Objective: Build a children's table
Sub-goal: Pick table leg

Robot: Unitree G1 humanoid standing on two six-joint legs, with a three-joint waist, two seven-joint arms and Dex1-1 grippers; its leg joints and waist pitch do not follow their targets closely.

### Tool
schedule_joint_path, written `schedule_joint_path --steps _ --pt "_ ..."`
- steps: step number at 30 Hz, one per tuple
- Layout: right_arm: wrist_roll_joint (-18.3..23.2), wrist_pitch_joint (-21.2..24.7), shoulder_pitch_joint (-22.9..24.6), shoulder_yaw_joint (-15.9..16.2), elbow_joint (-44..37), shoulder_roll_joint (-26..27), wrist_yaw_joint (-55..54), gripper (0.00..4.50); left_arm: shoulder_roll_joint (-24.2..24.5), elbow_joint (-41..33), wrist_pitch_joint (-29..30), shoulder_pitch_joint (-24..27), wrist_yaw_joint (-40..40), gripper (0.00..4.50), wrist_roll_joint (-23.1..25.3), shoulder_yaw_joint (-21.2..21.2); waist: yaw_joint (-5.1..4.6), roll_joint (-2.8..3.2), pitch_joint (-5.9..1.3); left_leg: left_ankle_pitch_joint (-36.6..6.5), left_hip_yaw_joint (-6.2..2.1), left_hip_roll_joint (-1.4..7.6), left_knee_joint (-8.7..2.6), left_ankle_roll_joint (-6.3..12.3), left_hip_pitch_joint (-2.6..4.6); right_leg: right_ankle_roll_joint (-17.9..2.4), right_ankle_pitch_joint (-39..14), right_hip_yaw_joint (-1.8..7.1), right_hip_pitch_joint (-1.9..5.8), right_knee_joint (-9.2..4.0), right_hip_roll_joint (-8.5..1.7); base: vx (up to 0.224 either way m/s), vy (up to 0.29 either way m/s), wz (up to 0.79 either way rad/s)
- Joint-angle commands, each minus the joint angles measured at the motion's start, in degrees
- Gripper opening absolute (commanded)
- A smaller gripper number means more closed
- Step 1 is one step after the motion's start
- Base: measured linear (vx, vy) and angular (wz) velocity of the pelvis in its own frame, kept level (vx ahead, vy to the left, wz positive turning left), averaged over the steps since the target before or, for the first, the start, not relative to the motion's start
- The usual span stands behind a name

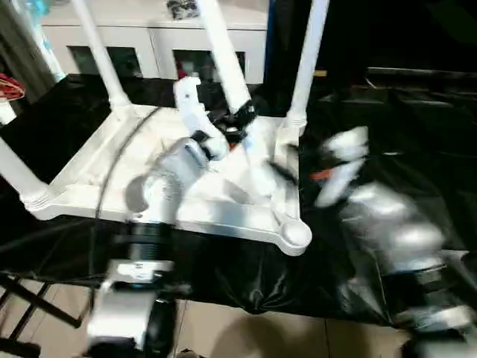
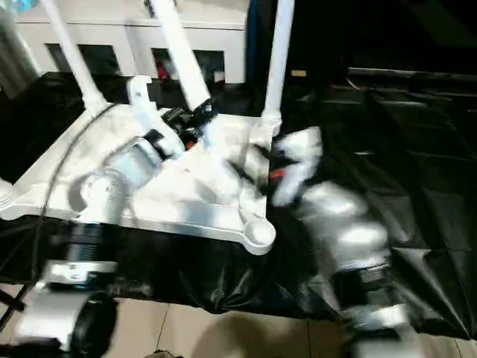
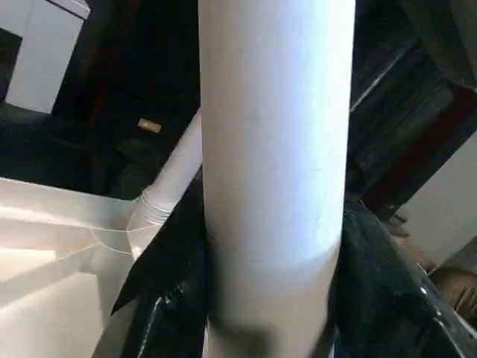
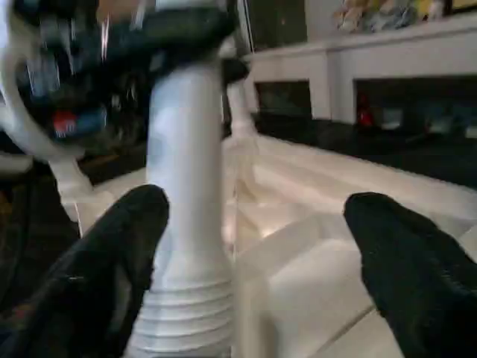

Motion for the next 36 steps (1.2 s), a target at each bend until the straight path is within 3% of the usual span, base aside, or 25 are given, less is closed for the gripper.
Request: schedule_joint_path --steps 1,5,11,13,15,16,18,19,21,25,26,28,36 --pt "3.65 7.45 -2.99 -1.00 1.93 -2.65 4.49 4.35 0.95 -2.29 1.63 -0.50 -2.11 1.90 0.12 -1.65 0.41 -1.37 -4.58 -7.37 -0.21 1.44 -3.33 5.37 0.72 -12.42 -12.30 2.29 3.74 -3.52 -2.76 0.000 0.000 0.00" --pt "5.66 11.39 -4.74 -0.92 3.97 -4.68 7.79 4.37 1.62 -2.87 2.58 0.18 -3.37 1.90 -0.36 -2.48 0.87 -1.35 -4.59 -7.51 -0.10 1.50 -3.22 4.94 0.74 -12.08 -13.17 2.34 3.62 -3.71 -2.90 0.000 0.000 0.00" --pt "5.13 13.02 -5.38 1.92 3.70 -6.31 12.51 4.37 1.81 -4.43 4.14 0.93 -5.63 1.90 -1.30 -3.96 1.14 -1.27 -4.77 -6.37 -0.18 1.60 -3.13 4.65 0.69 -12.64 -11.04 2.26 3.58 -3.39 -2.84 0.000 0.000 0.00" --pt "3.61 13.50 -5.57 5.44 2.43 -7.20 15.42 4.37 2.10 -6.31 5.69 1.15 -9.42 1.90 -2.78 -5.71 1.24 -1.32 -4.76 -6.89 -0.19 1.62 -3.17 4.52 0.76 -12.65 -11.78 2.19 3.62 -3.45 -2.86 0.000 0.000 0.00" --pt "4.26 14.92 -6.09 5.99 2.15 -7.32 16.41 4.37 2.68 -8.07 7.13 1.66 -12.80 1.90 -4.11 -7.16 1.28 -1.30 -4.71 -7.11 -0.19 1.69 -3.23 4.36 0.70 -12.82 -12.47 2.23 3.59 -3.41 -2.93 0.000 0.000 0.00" --pt "4.27 15.44 -6.28 6.86 1.58 -7.61 17.82 4.37 3.41 -9.94 8.42 2.36 -16.79 1.90 -5.64 -8.88 1.28 -1.65 -4.67 -7.09 -0.15 1.74 -3.26 4.24 0.69 -12.85 -12.82 2.27 3.56 -3.45 -2.94 0.000 0.000 0.00" --pt "4.25 15.54 -6.30 7.09 1.43 -7.69 18.16 4.37 3.56 -10.35 8.74 2.53 -17.72 1.90 -6.05 -9.24 1.42 -1.47 -4.63 -6.82 -0.16 1.82 -3.30 4.22 0.66 -12.91 -12.81 2.33 3.57 -3.29 -2.95 0.000 0.000 0.00" --pt "3.61 15.60 -6.05 8.99 0.50 -8.65 21.00 4.37 4.41 -12.30 9.22 3.50 -23.05 1.90 -7.68 -11.10 1.43 -1.39 -4.65 -7.05 -0.16 1.73 -3.20 4.23 0.71 -12.86 -12.87 2.27 3.55 -3.27 -2.89 0.000 0.000 0.00" --pt "3.52 15.77 -5.86 9.91 0.05 -9.28 22.64 4.37 4.98 -13.10 9.57 3.90 -25.81 1.90 -8.47 -12.06 1.39 -1.37 -4.54 -7.50 -0.13 1.77 -3.26 4.28 0.69 -12.50 -13.47 2.32 3.50 -3.40 -2.81 0.000 0.000 0.00" --pt "3.64 15.81 -6.20 10.62 0.14 -10.05 24.58 4.37 5.89 -13.50 10.45 3.86 -29.54 1.90 -9.49 -13.22 1.26 -1.09 -4.48 -9.15 -0.23 1.78 -3.41 3.26 0.84 -11.80 -15.60 2.31 3.42 -3.66 -2.80 0.000 0.000 0.00" --pt "3.69 15.79 -6.36 10.85 0.14 -10.31 25.18 4.08 6.23 -13.49 10.38 3.78 -30.57 1.90 -9.43 -13.59 1.22 -1.12 -4.47 -9.60 -0.27 1.78 -3.44 3.02 0.86 -11.69 -15.82 2.30 3.43 -3.68 -2.78 0.000 0.000 0.00" --pt "3.91 16.27 -6.77 11.56 -0.40 -11.30 27.56 4.01 6.98 -12.76 10.56 3.23 -32.97 1.90 -9.81 -13.83 1.17 -0.58 -4.52 -9.98 -0.31 1.78 -3.41 2.81 0.91 -11.69 -15.33 2.33 3.44 -3.62 -2.69 0.000 0.000 0.00" --pt "3.42 16.38 -7.60 13.96 -0.28 -13.54 33.32 3.39 8.37 -10.28 10.40 1.74 -37.64 1.90 -10.03 -13.87 1.27 -0.92 -4.66 -8.76 -0.26 1.72 -3.22 3.48 0.75 -12.90 -13.18 2.32 3.63 -3.33 -2.73 0.000 0.000 0.00"
